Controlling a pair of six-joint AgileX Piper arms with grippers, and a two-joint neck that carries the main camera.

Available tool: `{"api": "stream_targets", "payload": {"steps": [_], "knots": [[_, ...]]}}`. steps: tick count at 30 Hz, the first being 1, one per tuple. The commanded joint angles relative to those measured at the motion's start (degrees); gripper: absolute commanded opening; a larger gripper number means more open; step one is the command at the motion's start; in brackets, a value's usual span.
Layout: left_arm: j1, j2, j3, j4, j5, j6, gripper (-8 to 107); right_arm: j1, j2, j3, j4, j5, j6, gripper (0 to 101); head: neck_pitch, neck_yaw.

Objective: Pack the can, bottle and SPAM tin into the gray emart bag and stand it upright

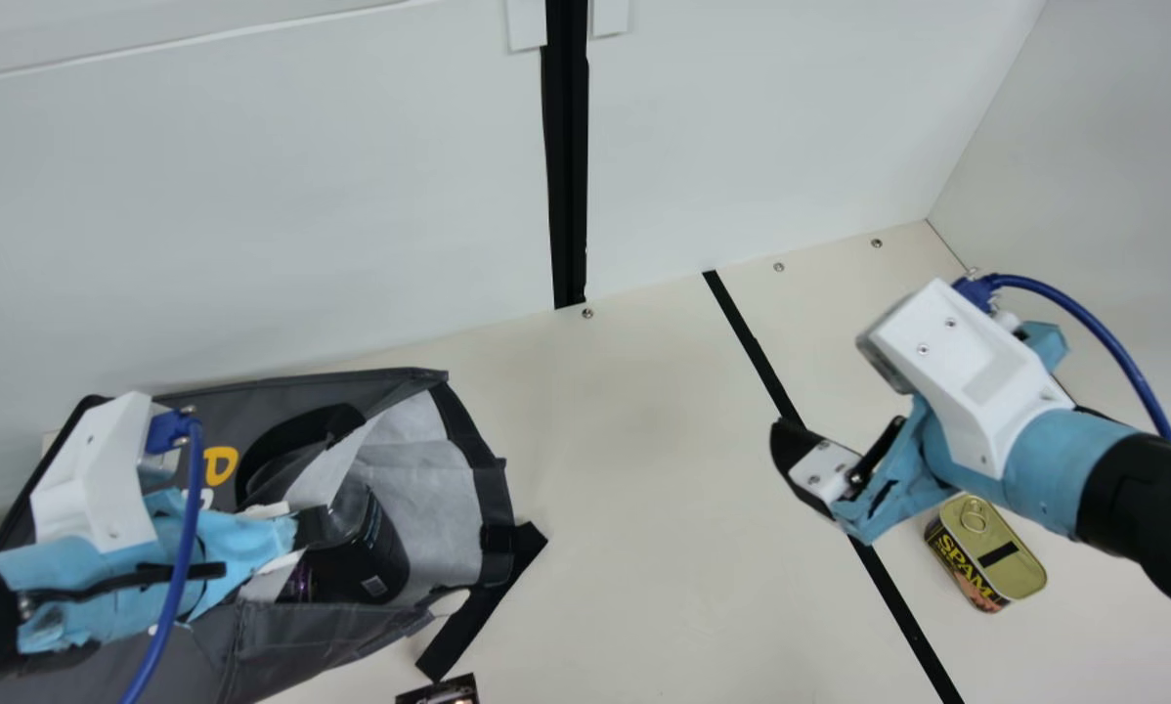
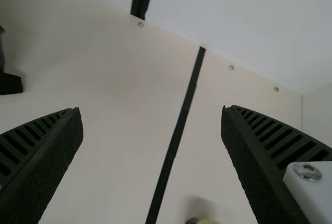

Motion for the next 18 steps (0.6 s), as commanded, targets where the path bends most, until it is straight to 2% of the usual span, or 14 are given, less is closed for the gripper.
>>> {"api": "stream_targets", "payload": {"steps": [1, 9, 18], "knots": [[0.0, 0.0, 0.0, 0.0, 0.0, 0.0, -8, -0.2, -0.8, 0.1, -3.4, 0.1, 3.0, 95, -1.3, 0.0], [0.0, 0.0, 0.0, 0.0, 0.0, 0.0, -8, -0.1, -4.0, 0.0, -11.9, 1.4, 12.3, 95, -1.3, 0.0], [0.0, 0.0, 0.0, 0.0, 0.0, 0.0, -8, 1.5, -6.5, -1.9, -21.4, 5.1, 22.9, 95, -1.3, 0.0]]}}
